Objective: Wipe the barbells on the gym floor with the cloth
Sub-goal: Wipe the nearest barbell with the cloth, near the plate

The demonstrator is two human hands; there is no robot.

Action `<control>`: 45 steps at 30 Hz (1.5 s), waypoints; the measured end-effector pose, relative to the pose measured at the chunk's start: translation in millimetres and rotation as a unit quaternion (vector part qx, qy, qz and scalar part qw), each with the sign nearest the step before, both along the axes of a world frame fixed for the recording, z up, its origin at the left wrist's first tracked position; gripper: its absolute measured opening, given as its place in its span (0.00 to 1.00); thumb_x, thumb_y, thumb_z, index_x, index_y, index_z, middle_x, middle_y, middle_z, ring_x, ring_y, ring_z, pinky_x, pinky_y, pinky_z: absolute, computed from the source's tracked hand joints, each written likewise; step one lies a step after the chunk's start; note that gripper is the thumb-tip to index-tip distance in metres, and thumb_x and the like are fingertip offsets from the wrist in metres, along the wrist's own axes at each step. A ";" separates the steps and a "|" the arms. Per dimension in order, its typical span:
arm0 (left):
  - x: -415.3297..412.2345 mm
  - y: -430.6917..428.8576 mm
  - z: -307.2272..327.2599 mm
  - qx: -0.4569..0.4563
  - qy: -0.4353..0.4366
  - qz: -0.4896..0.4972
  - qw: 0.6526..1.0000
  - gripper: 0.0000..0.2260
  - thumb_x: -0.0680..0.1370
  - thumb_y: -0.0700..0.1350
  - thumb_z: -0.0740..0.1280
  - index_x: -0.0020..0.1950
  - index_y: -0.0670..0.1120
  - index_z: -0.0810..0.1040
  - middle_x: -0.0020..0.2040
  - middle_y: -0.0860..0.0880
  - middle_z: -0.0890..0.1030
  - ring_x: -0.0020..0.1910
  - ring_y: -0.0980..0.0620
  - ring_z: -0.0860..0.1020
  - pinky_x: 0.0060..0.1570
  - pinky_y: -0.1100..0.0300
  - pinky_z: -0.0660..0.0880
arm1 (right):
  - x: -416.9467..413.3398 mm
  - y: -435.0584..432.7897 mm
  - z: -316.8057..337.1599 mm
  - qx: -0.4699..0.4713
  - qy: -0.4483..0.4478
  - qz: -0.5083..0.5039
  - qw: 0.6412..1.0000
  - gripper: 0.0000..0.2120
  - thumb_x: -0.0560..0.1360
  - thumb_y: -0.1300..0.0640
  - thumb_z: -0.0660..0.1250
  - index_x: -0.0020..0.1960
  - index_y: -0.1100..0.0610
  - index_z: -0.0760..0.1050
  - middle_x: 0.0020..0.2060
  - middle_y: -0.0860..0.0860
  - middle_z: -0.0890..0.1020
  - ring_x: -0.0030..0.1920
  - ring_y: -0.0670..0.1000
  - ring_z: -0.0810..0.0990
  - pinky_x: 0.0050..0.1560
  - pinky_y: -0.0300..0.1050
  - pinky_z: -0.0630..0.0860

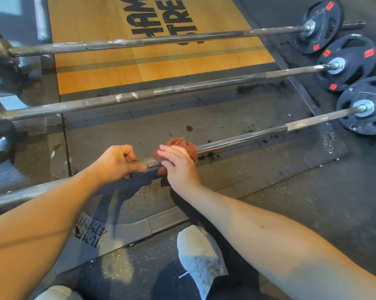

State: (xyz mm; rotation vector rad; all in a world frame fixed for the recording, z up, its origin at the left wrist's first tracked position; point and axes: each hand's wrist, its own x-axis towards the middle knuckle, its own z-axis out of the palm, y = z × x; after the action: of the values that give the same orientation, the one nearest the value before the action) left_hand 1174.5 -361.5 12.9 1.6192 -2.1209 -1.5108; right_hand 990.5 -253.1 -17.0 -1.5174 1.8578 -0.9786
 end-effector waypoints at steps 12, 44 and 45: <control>10.6 7.6 -11.4 -0.039 -0.048 -0.011 0.998 0.22 0.63 0.69 0.77 0.42 0.56 0.76 0.36 0.52 0.84 0.38 0.46 0.83 0.44 0.43 0.81 | -194.8 22.0 17.8 0.021 -0.037 -0.243 0.969 0.19 0.83 0.63 0.63 0.52 0.38 0.82 0.61 0.43 0.79 0.62 0.49 0.79 0.69 0.51 0.75; 16.7 47.1 84.6 -0.175 0.068 -0.010 0.982 0.28 0.76 0.53 0.75 0.74 0.50 0.73 0.63 0.53 0.77 0.56 0.56 0.78 0.61 0.58 0.74 | 9.0 8.9 131.7 0.071 -0.251 -0.062 0.963 0.10 0.79 0.62 0.70 0.58 0.50 0.80 0.56 0.49 0.85 0.58 0.49 0.83 0.63 0.48 0.79; 19.0 50.5 95.6 -0.170 0.091 -0.005 0.981 0.29 0.76 0.53 0.75 0.75 0.50 0.72 0.63 0.53 0.77 0.56 0.55 0.78 0.60 0.58 0.74 | 13.4 10.8 138.7 0.078 -0.285 -0.056 0.954 0.10 0.79 0.63 0.70 0.58 0.52 0.78 0.55 0.52 0.85 0.56 0.50 0.84 0.60 0.48 0.79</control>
State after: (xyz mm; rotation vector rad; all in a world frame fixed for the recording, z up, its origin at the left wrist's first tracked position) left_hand 1193.6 -311.0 108.5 1.3043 -2.1431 -1.1641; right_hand 1003.9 -242.3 121.6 -0.9119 1.5630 -1.1444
